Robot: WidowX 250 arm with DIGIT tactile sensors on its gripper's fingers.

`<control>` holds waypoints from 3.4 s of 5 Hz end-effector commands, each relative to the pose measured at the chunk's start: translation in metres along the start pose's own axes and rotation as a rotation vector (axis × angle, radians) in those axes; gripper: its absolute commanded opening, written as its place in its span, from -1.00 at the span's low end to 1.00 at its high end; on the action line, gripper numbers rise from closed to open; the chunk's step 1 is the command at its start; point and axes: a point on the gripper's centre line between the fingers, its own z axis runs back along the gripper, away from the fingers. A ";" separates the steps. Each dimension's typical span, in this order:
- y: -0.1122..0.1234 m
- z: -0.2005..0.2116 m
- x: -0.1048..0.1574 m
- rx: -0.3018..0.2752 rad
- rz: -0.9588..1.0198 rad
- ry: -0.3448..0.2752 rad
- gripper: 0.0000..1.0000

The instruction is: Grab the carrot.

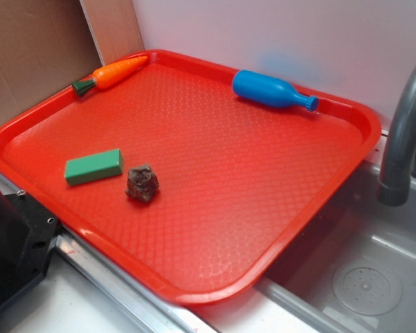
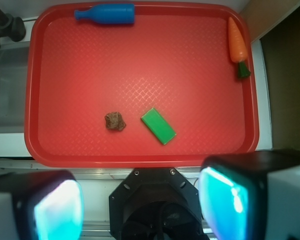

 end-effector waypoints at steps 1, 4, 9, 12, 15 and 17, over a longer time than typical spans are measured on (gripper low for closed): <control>0.000 0.000 0.000 0.000 0.000 0.000 1.00; 0.107 -0.059 0.088 0.165 -0.159 -0.122 1.00; 0.154 -0.124 0.124 0.279 0.057 -0.054 1.00; 0.161 -0.195 0.101 0.330 -0.059 0.027 1.00; 0.186 -0.191 0.099 0.309 -0.055 0.051 1.00; 0.199 -0.180 0.092 0.296 -0.033 0.004 1.00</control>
